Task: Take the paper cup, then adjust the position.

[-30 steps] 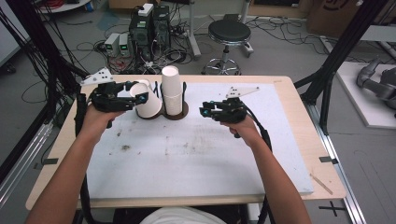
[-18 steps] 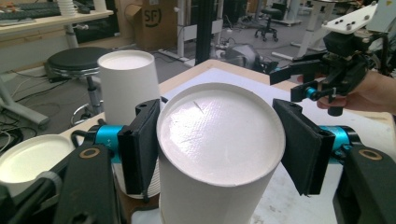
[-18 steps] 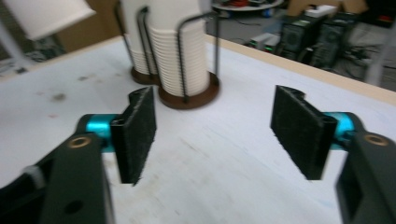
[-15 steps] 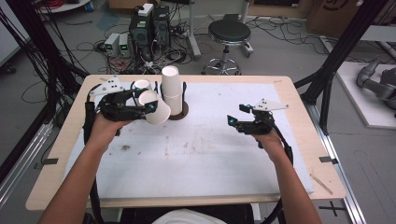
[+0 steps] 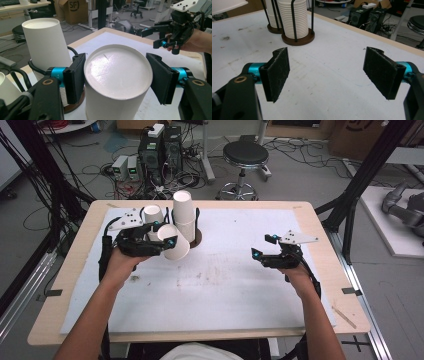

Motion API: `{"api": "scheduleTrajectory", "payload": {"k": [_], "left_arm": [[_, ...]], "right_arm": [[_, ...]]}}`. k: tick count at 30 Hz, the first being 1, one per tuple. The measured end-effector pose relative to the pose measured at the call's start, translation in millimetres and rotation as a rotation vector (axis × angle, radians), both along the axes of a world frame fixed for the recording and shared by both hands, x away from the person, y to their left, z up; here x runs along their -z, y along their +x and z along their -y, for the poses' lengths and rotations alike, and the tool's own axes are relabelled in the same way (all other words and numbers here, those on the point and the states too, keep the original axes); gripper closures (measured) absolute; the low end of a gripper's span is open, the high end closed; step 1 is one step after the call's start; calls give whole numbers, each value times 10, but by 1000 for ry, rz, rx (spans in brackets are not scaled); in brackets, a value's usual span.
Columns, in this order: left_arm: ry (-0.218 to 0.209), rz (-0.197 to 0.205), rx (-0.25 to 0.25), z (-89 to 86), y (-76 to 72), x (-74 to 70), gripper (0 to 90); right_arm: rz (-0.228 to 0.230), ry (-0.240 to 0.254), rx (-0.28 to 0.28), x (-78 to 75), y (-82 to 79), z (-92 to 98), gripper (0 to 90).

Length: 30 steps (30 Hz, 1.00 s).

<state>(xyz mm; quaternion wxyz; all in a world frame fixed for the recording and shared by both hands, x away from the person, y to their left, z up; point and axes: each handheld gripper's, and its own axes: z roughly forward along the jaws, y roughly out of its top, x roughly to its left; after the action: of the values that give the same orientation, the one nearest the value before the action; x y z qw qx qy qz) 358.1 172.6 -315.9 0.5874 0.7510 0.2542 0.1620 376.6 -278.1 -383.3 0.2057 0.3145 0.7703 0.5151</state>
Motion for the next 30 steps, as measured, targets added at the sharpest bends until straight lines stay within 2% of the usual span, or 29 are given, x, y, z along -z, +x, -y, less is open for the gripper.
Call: {"api": "scheduleTrajectory", "payload": {"k": [1,6,8,12,17,22,27,30], "left_arm": [[0,-2,1,2,-6,4,354],[5,-5,25,53,2,5,354],[9,-6,40,97,-10,12,354],[16,-7,74,190,-45,28,354],[21,7,105,268,-95,50,354],[6,13,127,359,-127,67,355],[4,19,161,491,-158,68,355],[7,15,181,566,-156,82,355]], "right_arm": [[-4,7,-11,2,-6,0,219],[67,51,-56,-10,-18,-37,219],[77,65,-93,-18,-42,-73,220],[50,67,-183,-29,-99,-155,248],[-20,72,-257,-24,-108,-206,224],[-7,114,-272,-74,-166,-226,209],[17,143,-331,-123,-228,-309,209],[16,150,-372,-133,-241,-378,209]]}}
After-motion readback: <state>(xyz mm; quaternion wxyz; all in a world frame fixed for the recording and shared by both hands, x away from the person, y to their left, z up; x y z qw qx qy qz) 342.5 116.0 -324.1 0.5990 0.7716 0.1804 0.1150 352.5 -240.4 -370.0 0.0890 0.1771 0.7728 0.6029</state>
